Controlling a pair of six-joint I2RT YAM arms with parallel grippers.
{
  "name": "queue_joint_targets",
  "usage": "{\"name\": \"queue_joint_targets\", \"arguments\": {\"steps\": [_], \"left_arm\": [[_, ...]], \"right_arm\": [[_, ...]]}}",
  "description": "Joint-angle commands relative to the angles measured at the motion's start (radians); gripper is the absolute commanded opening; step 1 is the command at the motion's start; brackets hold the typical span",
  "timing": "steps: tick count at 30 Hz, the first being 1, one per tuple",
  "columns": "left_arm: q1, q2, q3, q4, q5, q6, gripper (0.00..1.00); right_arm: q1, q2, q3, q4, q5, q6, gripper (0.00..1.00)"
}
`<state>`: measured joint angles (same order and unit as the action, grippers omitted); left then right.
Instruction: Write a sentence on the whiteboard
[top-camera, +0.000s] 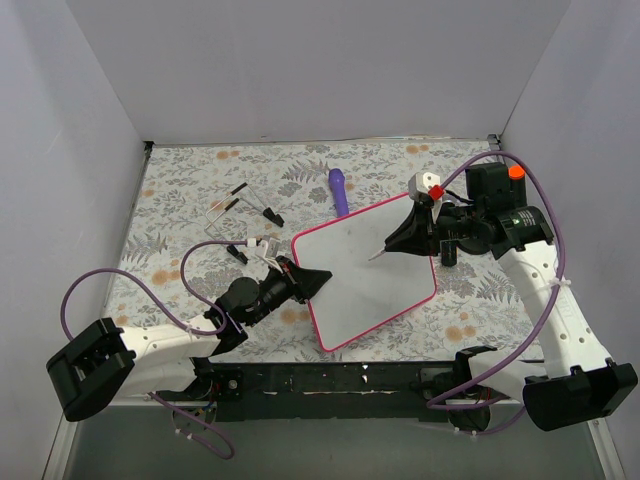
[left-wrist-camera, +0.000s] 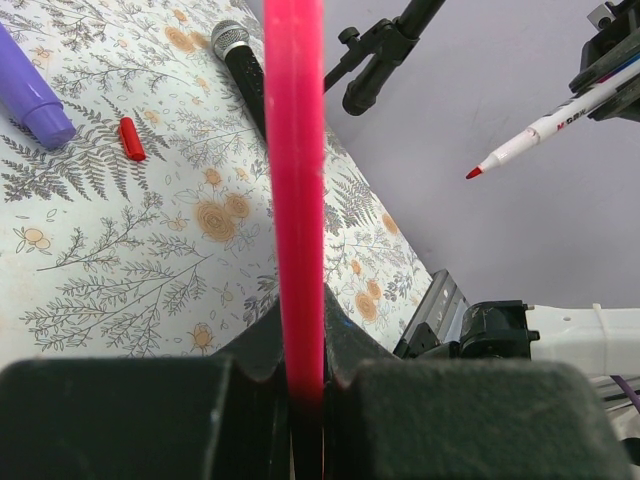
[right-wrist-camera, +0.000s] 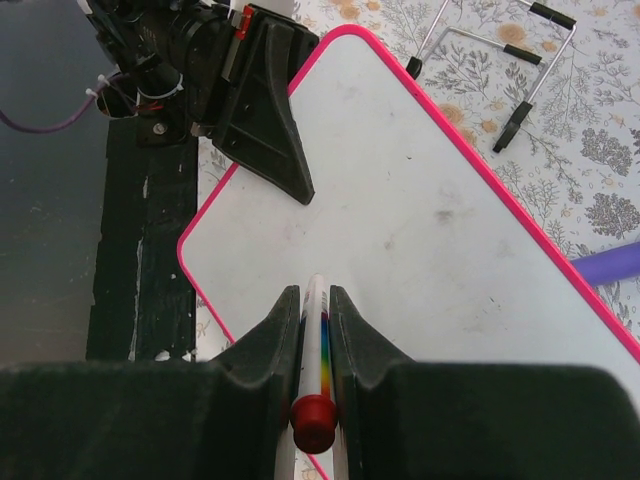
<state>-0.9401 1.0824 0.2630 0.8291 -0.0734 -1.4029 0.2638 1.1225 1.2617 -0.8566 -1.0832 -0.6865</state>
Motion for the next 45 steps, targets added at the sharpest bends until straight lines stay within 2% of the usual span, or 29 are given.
{"name": "queue_joint_targets", "arguments": {"steps": [1,45], "left_arm": [[-0.009,-0.033,0.036,0.053,-0.023,0.019,0.00],[-0.017,-0.030,0.028,0.062,-0.029,0.016,0.00]], "right_arm": [[-0.001,-0.024,-0.005,0.033,-0.037,0.016,0.01],[-0.008,-0.047,-0.053,0.062,-0.049,0.042,0.01]]}}
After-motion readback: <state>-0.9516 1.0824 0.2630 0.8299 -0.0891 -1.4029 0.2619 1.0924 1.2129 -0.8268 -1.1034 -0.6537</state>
